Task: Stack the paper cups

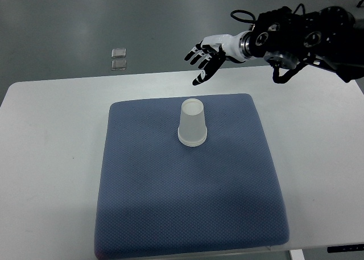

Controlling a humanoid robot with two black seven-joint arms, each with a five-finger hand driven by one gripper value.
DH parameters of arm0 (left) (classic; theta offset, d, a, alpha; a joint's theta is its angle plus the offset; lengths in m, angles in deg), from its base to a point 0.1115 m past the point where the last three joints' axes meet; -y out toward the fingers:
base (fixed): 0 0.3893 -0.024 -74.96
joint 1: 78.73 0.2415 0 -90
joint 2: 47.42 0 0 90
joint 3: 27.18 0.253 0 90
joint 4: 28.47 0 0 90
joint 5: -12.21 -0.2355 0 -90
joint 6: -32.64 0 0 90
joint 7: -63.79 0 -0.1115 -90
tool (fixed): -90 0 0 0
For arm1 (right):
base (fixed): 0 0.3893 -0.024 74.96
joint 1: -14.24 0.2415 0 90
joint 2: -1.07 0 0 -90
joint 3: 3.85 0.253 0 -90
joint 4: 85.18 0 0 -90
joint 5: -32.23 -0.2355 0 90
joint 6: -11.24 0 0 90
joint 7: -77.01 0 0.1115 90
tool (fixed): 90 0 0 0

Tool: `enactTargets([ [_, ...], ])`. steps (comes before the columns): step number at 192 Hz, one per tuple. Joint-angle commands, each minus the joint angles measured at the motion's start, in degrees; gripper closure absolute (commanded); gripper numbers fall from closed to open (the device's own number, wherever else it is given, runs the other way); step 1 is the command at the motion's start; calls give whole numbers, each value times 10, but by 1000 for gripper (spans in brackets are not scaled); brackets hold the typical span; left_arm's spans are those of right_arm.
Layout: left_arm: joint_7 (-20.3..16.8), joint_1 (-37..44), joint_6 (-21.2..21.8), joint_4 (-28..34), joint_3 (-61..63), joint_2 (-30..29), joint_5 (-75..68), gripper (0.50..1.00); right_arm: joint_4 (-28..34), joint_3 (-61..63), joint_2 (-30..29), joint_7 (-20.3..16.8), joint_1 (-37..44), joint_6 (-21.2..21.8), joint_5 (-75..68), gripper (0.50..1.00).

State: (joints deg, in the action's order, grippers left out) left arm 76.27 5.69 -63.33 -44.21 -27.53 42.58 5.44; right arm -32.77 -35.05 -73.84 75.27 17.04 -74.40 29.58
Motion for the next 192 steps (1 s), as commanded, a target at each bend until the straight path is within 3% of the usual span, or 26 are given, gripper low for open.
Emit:
enactTargets([
  [1,0,0,0,0,0,0,0,500,-55,121,30,1,-94,-1,-1,648],
  [23,0,0,0,-1,1,0,0,500,-108,270,34,1,-189,-1,-1,644],
  [40,0,0,0,-1,1,0,0,500,-142,400,31,2,-257,0,-1,601],
  [87,0,0,0,0,1,0,0,500,-166,679,3,26,-368,6,-1,595],
  [112,0,0,0,0,1,0,0,500,-169,736,-28,53,-409,17,-1,587],
  [137,0,0,0,-1,1,0,0,500,-171,785,-36,98,-459,61,-2,585],
  [192,0,0,0,-1,1,0,0,500,-171,842,-38,103,-497,73,-24,585],
])
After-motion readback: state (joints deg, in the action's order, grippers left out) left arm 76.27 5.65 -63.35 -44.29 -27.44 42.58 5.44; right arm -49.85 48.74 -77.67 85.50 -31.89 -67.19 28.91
